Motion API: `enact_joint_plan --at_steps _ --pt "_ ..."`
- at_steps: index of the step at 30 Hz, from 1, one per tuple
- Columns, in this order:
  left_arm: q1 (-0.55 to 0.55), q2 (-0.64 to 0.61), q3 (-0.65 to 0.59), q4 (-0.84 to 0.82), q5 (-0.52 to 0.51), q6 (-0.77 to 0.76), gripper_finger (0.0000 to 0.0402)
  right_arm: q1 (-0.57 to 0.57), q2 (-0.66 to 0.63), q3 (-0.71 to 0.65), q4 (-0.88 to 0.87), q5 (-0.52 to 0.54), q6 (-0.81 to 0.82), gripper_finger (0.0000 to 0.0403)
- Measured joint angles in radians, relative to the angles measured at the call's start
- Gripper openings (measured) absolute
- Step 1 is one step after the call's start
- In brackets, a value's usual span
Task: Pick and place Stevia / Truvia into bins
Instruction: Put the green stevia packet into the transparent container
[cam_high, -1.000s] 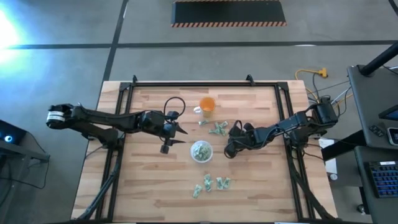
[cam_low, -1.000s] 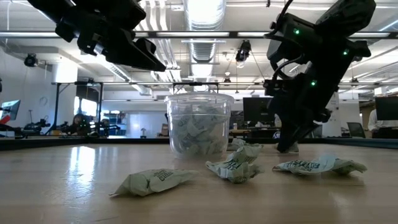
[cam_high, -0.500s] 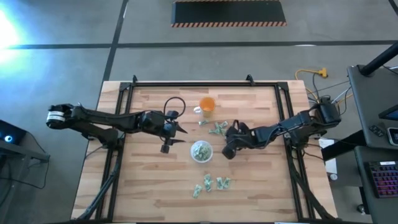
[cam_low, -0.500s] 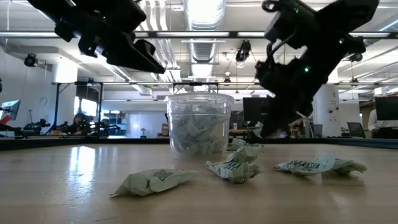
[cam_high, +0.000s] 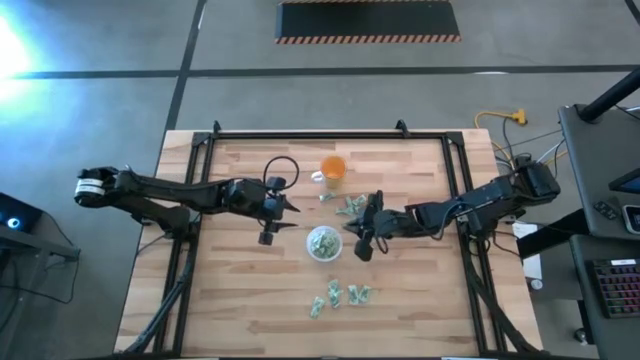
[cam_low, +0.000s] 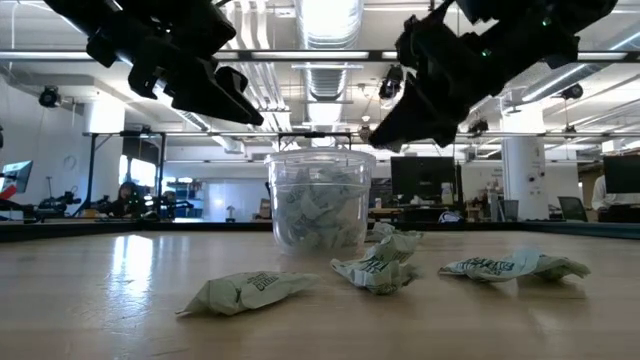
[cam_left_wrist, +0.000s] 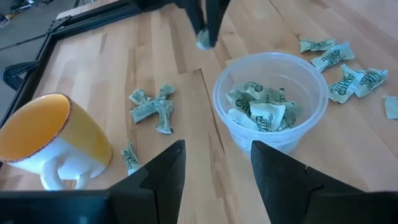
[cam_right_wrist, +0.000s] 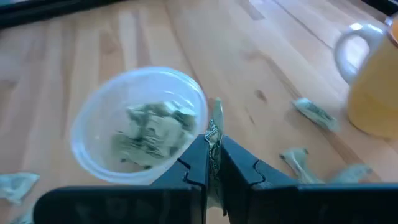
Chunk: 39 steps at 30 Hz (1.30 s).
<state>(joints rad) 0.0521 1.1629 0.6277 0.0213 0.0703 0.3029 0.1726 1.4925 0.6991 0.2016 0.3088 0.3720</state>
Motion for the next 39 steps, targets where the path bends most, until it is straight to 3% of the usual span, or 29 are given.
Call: enact_joint_plan --at_steps 14,19,30,39 --pt "0.000 0.000 0.000 -0.002 0.000 0.000 0.0167 0.027 0.006 0.000 0.212 -0.081 -0.128 0.0020" --pt "0.000 0.000 0.000 0.002 0.000 -0.002 0.0167 0.038 0.078 0.010 0.300 -0.086 -0.161 0.0020" --pt "0.000 0.000 0.000 -0.009 0.000 -0.008 0.0167 0.039 0.236 0.113 0.299 -0.184 -0.257 0.0022" --pt "0.000 0.000 0.000 -0.013 0.000 -0.006 0.0167 0.039 0.237 0.121 0.284 -0.204 -0.271 0.0095"
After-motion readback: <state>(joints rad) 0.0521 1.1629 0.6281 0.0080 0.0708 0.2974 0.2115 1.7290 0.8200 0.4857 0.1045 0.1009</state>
